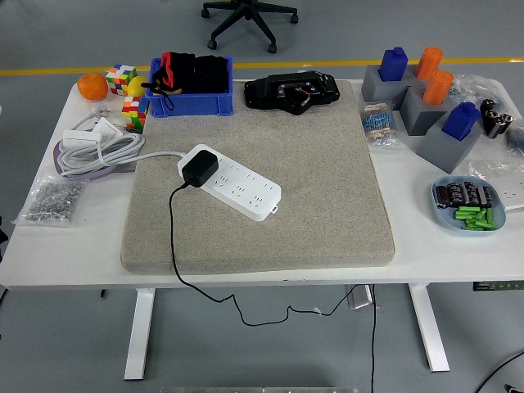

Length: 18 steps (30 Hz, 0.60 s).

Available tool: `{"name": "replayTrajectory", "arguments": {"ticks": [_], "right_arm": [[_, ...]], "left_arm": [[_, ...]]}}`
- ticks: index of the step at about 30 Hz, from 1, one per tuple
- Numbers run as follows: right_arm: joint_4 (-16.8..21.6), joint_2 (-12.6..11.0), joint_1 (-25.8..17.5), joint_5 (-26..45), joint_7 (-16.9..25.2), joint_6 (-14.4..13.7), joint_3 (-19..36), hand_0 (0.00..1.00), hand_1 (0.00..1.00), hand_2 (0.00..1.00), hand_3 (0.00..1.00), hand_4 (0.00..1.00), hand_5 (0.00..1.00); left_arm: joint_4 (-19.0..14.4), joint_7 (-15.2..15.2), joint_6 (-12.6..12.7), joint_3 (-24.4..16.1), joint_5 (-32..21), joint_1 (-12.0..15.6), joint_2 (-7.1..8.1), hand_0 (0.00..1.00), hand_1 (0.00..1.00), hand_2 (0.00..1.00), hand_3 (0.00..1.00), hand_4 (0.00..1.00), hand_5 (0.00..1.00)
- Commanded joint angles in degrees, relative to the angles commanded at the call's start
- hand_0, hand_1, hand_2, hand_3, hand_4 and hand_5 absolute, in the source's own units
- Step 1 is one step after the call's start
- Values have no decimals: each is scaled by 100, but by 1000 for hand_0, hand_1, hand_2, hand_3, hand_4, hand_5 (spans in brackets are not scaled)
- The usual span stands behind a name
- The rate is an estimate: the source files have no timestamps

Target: Press the white button,pick up the black plug,place it near the board,insert it into the board

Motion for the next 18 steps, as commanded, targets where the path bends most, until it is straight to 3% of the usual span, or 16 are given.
{"name": "replayTrajectory", "arguments": {"ticks": [10,14,18], "right_arm": [[18,13,-21,-2,1,6,7,824,655,655,633,762,504],[-14,8,-33,7,-7,7,-10,824,655,655,633,762,504],[-17,2,-30,7,-5,5,-5,824,655,655,634,762,504]], "left_arm": [[-13,-37,32,48,-38,-3,-17,42,81,908,910,846,13],[-174,-330,271,-9,552,28,-23,42,81,908,910,846,13],[-443,-805,743,-14,1440,65,-30,42,80,904,907,846,10]]}}
